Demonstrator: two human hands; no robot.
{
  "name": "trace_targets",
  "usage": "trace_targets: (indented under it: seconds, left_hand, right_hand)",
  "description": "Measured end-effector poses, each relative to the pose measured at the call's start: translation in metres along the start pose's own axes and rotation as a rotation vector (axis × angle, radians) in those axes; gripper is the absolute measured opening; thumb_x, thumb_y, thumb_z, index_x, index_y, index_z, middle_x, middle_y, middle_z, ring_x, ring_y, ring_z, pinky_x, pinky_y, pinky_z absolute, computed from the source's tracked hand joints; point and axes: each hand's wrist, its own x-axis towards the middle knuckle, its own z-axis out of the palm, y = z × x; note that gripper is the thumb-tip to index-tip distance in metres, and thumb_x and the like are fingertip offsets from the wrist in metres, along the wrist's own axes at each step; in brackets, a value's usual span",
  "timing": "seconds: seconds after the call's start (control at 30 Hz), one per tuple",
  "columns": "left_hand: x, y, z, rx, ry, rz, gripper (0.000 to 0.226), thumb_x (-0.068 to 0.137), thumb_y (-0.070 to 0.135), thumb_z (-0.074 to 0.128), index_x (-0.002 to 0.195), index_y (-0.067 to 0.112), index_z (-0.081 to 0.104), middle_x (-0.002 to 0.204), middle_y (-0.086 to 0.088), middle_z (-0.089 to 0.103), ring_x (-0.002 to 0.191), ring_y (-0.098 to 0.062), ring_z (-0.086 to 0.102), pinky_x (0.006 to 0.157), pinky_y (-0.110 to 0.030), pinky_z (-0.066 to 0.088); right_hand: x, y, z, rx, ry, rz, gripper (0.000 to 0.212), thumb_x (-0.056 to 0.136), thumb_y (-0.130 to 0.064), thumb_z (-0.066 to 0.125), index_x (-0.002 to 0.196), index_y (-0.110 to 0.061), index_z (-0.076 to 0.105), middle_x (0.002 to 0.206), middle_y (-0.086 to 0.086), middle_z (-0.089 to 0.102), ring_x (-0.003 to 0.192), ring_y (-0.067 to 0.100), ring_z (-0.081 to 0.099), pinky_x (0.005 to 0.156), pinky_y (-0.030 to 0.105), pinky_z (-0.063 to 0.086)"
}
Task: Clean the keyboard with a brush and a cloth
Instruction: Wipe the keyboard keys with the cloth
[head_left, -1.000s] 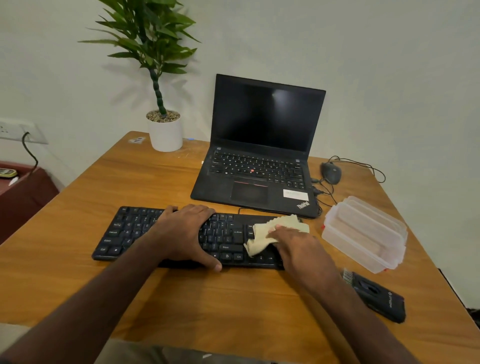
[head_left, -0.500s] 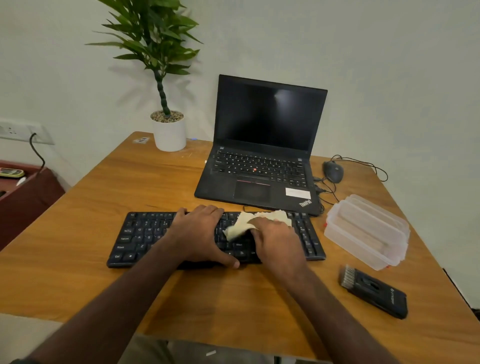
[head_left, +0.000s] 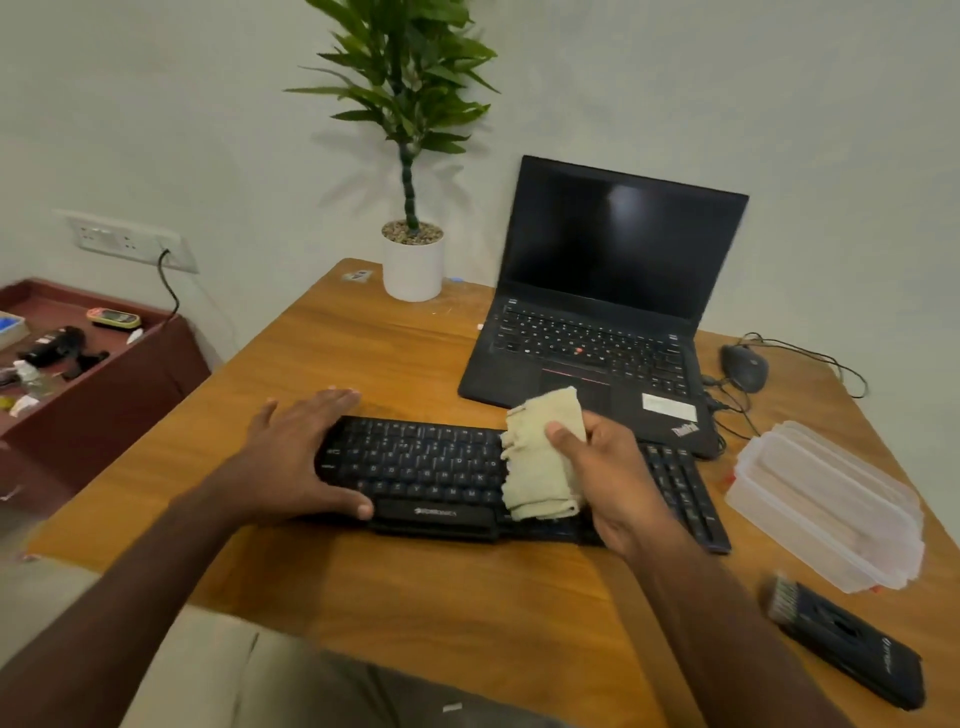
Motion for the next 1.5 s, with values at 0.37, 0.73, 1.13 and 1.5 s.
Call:
trace_targets:
  seconds: [0.37,0.73,1.13,1.5]
  left_hand:
    - [-0.003,-0.037,0.015,0.024,0.008,0.06,0.139,0.036,0.109,0.037,0.154,0.037,0.022,0.161,0.005,0.029,0.148,-0.012,0.019,0.12,-0.04,-0.011]
    - [-0.001,-0.041,0.017,-0.049,0.046,0.043,0.132,0.042,0.1,0.058,0.153,0.042,0.015,0.158,0.011,0.032,0.144,-0.005,0.027,0.123,-0.044,-0.007]
    - [-0.002,-0.04,0.016,-0.038,0.023,0.029,0.134,0.043,0.101,0.055,0.155,0.042,0.01,0.162,0.006,0.027,0.147,-0.007,0.019,0.123,-0.044,-0.009]
    - [-0.004,-0.039,0.017,-0.075,0.07,0.092,0.125,0.046,0.1,0.054,0.152,0.04,0.025,0.152,0.028,0.027,0.147,0.001,0.018,0.122,-0.042,-0.007]
  right_hand:
    - [0.023,0.024,0.174,-1.118,-0.259,-0.865,0.039,0.097,-0.01,0.052,0.136,-0.014,0.06,0.14,0.011,0.06,0.133,0.029,0.053,0.111,0.042,0.042]
    - [0.006,0.002,0.099,-1.394,-0.439,-0.628,0.055,0.1,-0.003,0.043,0.149,-0.027,0.044,0.16,0.001,0.037,0.144,0.02,0.037,0.118,0.035,0.027]
    - [0.021,-0.008,0.011,-1.306,-0.001,-0.473,0.028,0.099,-0.016,0.054,0.121,-0.025,0.069,0.101,0.002,0.074,0.083,0.019,0.068,0.078,0.041,0.059]
    - [0.005,0.025,0.173,-1.246,-0.402,-0.805,0.044,0.094,-0.019,0.062,0.138,-0.017,0.056,0.145,0.007,0.056,0.138,0.027,0.046,0.113,0.041,0.035]
